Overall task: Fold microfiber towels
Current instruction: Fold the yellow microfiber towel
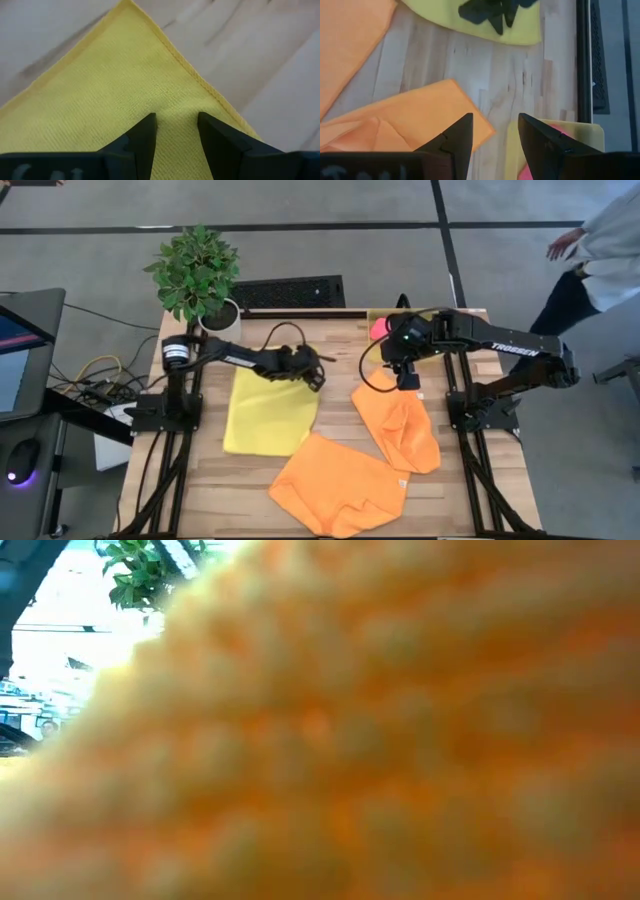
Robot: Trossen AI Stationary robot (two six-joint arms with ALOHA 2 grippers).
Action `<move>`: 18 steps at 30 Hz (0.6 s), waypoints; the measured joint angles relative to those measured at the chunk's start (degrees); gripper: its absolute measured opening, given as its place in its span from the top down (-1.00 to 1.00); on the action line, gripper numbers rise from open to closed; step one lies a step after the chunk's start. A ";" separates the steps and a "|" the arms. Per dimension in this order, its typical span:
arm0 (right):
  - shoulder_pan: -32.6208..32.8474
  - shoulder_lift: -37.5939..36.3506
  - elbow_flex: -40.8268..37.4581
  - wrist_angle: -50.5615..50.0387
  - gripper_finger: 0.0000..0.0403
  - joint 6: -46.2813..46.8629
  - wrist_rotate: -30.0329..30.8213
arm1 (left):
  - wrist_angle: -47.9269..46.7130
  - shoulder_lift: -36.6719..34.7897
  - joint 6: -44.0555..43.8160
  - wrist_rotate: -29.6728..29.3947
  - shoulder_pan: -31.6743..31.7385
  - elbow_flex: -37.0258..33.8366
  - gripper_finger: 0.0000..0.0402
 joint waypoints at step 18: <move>0.01 0.00 0.00 -0.84 0.09 -1.19 -0.20 | -28.70 -8.32 7.02 1.94 -3.89 16.53 0.30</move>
